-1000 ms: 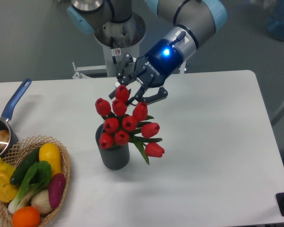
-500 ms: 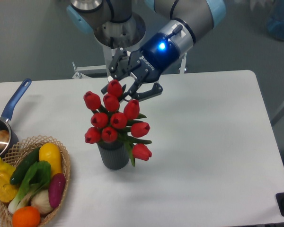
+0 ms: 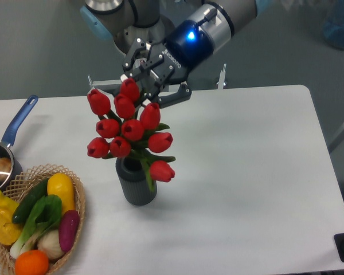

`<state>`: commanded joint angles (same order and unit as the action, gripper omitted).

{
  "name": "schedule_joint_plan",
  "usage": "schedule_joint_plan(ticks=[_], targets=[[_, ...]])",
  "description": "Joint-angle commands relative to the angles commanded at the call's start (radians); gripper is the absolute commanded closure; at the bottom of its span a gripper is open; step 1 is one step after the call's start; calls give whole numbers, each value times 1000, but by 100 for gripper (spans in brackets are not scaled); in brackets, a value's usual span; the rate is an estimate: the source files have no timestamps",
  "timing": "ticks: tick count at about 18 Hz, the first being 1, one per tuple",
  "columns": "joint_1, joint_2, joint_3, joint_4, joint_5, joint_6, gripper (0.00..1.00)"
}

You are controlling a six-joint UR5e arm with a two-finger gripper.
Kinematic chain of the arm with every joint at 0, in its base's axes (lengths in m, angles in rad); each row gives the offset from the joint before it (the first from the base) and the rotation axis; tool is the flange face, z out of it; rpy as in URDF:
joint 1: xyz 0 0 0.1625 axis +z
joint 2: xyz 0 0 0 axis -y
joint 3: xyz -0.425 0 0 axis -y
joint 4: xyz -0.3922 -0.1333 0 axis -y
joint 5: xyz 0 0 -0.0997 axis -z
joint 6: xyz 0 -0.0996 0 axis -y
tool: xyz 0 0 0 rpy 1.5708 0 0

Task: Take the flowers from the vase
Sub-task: 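Lift the gripped tulip bunch up out of the grey vase, then carry the tulip bunch up and away from the vase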

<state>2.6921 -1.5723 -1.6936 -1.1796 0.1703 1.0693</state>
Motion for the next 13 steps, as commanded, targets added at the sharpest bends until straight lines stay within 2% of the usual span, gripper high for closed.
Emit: schedule_joint_plan(ticks=[5,13], targets=[[8,5,14,2,2,-22,57],[61,-3,18,2,-3,-20,57]])
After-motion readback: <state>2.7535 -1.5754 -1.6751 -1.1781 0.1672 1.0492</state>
